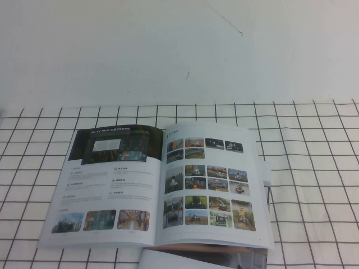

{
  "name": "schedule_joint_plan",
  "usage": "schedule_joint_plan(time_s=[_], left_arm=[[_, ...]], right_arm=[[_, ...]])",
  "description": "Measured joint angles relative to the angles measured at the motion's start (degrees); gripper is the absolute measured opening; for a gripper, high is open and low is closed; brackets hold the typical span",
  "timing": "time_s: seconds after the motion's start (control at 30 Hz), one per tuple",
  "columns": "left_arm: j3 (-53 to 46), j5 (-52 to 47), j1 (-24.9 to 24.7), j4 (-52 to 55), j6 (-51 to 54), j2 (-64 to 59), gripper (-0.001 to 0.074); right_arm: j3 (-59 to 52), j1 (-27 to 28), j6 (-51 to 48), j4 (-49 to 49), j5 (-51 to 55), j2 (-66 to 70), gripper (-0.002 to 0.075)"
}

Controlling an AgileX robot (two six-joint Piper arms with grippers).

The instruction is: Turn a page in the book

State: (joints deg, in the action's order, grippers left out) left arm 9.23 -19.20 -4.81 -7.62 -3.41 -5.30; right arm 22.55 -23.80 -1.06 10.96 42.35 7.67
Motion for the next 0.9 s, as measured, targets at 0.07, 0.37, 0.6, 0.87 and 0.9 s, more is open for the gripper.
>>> schedule_joint_plan(time_s=[0.07,0.37,0.6,0.87,0.9], left_arm=[[0.0,-4.4,0.0,4.9,-5.7,0.0,-0.0003],[-8.7,7.8,0.0,10.7,-9.9,0.0,-0.0003],[-10.7,5.2,0.0,11.0,-10.2,3.5,-0.0002],[-10.7,1.3,0.0,11.1,-10.0,5.8,-0.0002],[-10.7,1.3,0.1,11.1,-9.7,5.8,-0.0002]], right_arm=[[0.0,0.0,0.0,0.0,0.0,0.0,0.0001],[0.0,0.0,0.0,0.0,0.0,0.0,0.0001],[0.0,0.0,0.0,0.0,0.0,0.0,0.0001],[0.0,0.0,0.0,0.0,0.1,0.0,0.0001],[0.0,0.0,0.0,0.0,0.1,0.0,0.0001]])
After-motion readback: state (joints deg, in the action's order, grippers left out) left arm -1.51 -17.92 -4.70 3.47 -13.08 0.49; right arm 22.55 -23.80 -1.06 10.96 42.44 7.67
